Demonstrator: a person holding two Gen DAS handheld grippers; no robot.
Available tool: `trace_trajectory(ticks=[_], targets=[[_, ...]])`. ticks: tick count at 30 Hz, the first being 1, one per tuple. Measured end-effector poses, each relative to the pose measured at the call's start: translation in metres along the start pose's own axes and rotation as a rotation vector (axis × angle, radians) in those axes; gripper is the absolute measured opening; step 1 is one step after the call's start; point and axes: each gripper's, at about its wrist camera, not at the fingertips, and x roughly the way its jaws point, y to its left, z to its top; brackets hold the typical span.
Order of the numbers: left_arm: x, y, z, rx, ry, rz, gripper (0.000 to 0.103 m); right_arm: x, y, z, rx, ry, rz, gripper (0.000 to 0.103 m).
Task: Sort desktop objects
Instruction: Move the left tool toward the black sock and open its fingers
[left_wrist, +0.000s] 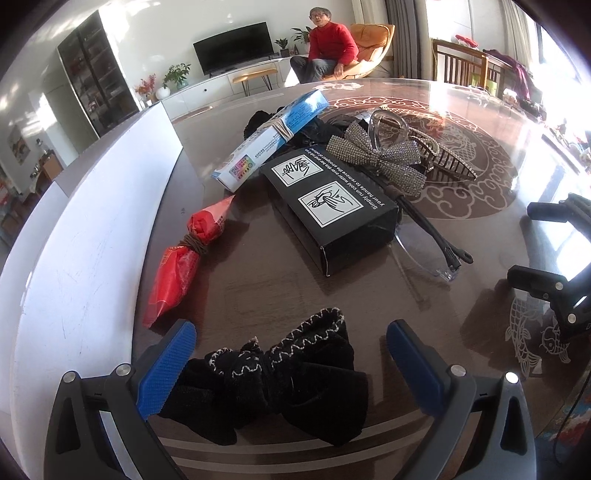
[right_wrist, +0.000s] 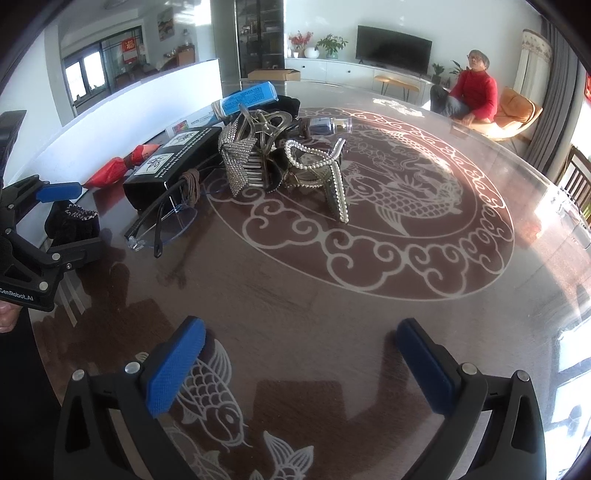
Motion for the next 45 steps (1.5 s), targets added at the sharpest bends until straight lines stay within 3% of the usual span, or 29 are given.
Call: trace_trajectory(ticks=[6,12,20,45], targets=[[0.003,-0.003,-0.004,-0.019,-0.004,0.008,0.103,0.009,0.002,0.013,-0.025,0.013,0.019,0.103],[0.018,0.008,0.005,-0.182,0.021,0.016,0.103,0.045,0.000,0.061,-0.078,0.014,0.058,0.103],[0.023,0.017,-0.005,-0.255,0.018,-0.015,0.103,0.047,0.000,0.063,-0.080,0.013,0.060,0.103],[0.031,0.022,-0.008,-0.266,0.015,-0.034,0.103,0.047,0.000,0.063,-0.080,0.013,0.061,0.103]])
